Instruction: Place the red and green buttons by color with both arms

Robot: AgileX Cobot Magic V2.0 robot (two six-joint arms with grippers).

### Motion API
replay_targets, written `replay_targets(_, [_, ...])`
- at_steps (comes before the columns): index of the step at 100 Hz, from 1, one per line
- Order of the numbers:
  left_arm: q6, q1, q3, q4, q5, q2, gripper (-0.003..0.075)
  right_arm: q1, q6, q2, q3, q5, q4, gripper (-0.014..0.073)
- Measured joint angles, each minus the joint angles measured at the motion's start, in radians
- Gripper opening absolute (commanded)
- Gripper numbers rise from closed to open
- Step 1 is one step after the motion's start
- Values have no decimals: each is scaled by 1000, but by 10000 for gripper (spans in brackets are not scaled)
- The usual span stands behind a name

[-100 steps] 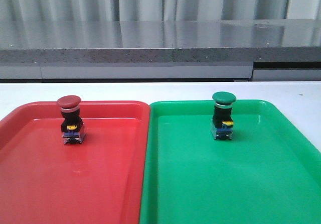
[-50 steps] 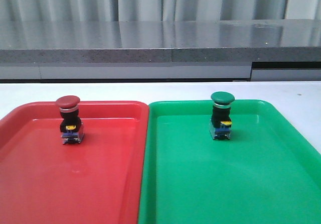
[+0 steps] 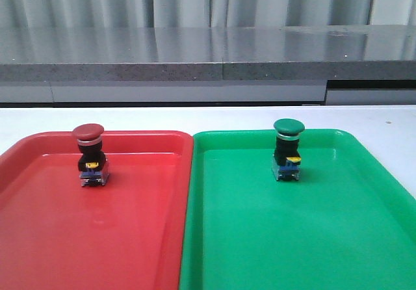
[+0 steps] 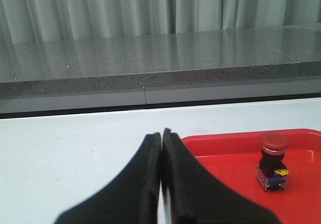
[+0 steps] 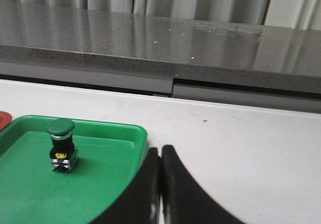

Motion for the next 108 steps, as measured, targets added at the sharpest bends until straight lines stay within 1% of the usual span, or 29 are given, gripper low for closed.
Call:
replay_targets(13, [0,0,0,0,-1,0,-19,-47,0,-9,48,-33,25,-67])
replay_targets(29, [0,0,0,0,-1,0,-19,-49,0,-9,96,-97,31,-67])
replay_targets(41, [0,0,0,0,-1,0,-19,-49,0,-9,103,-123,31,-67])
replay_targets(108, [0,0,0,0,-1,0,-19,-49,-1,-9,107,-126,31,-67])
